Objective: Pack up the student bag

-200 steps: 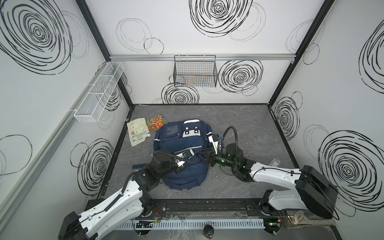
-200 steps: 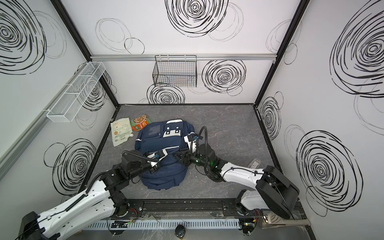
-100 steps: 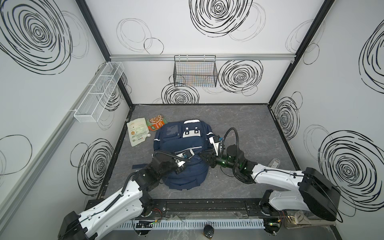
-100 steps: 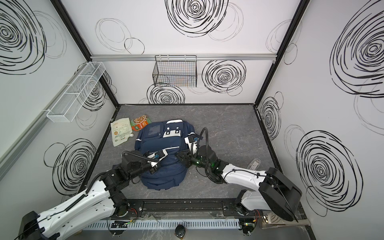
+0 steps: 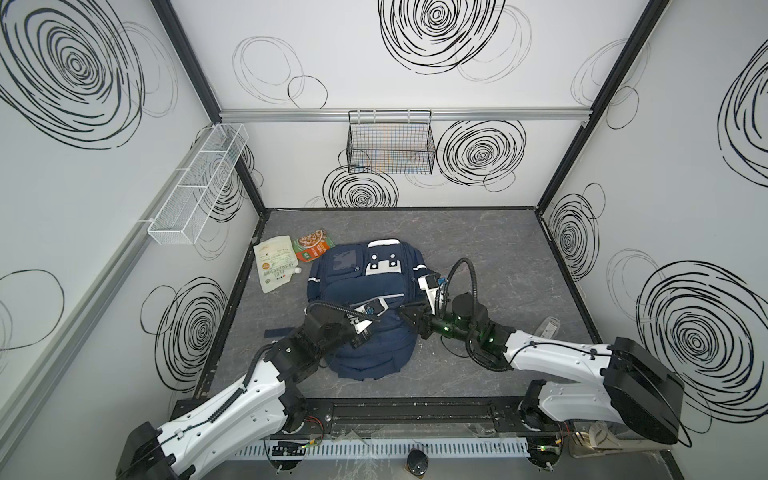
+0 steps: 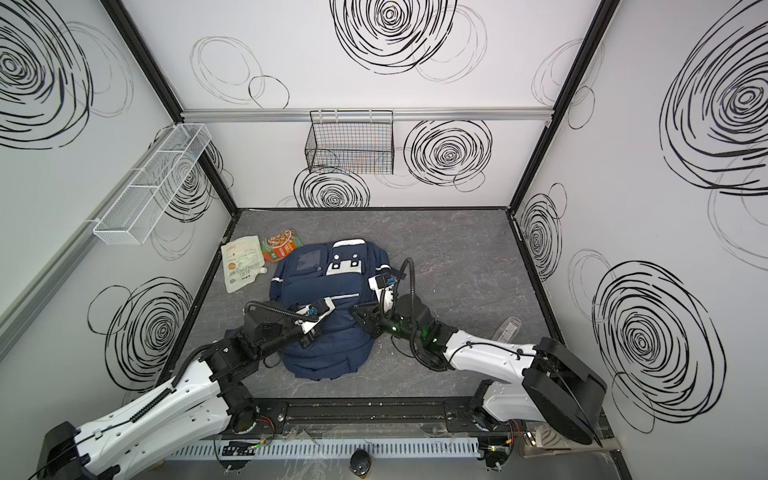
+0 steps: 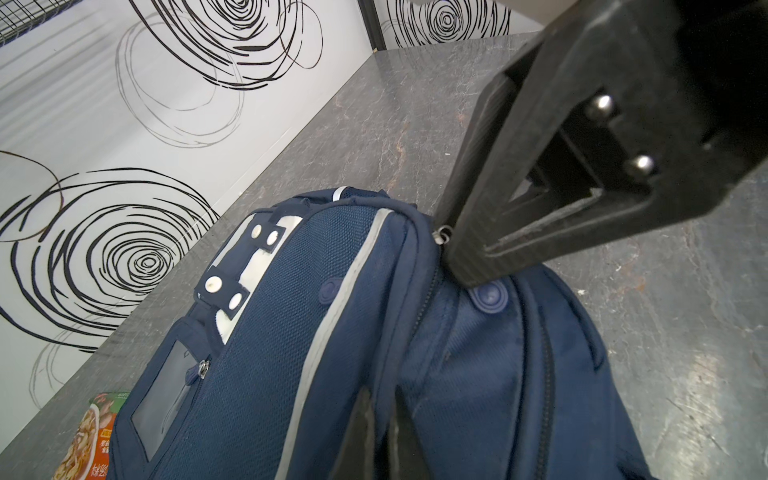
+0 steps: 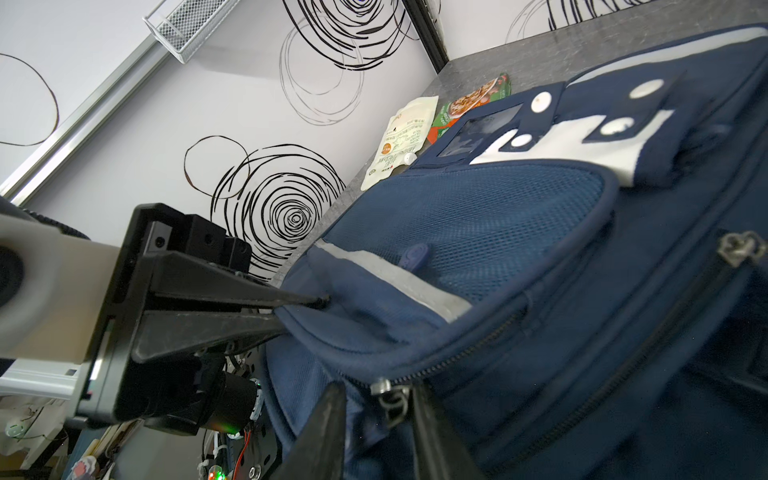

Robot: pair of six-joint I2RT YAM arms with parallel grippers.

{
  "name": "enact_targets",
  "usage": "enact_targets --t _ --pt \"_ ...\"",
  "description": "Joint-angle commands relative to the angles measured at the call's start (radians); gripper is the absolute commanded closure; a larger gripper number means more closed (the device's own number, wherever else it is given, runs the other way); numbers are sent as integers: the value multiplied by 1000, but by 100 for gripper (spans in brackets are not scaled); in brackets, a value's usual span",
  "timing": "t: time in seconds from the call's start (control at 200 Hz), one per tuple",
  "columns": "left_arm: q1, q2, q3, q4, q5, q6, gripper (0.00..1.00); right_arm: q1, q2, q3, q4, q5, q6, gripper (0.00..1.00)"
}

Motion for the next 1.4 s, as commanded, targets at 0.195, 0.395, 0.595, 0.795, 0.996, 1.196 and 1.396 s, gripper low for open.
enact_targets --t 0.195,0.395,0.595,0.795,0.996,1.196,1.396 --pt "-3 4 52 233 -63 -139 100 52 -61 -29 -70 -3 8 98" --pt "-12 80 118 209 -103 -252 100 40 -127 35 -236 113 -124 100" --pt "-49 81 157 222 -59 -343 100 5 -194 64 -337 282 -326 100" --pt "-61 119 241 120 82 -329 23 -37 -250 23 -291 289 -460 100" --pt "-55 324 458 -94 119 -380 29 -37 -259 -36 -221 294 -594 100" --pt "-39 541 650 -228 140 -468 37 -35 -293 -95 -113 294 -660 100" --pt "-12 691 768 -326 140 -547 44 -6 -332 -155 -11 357 -709 100"
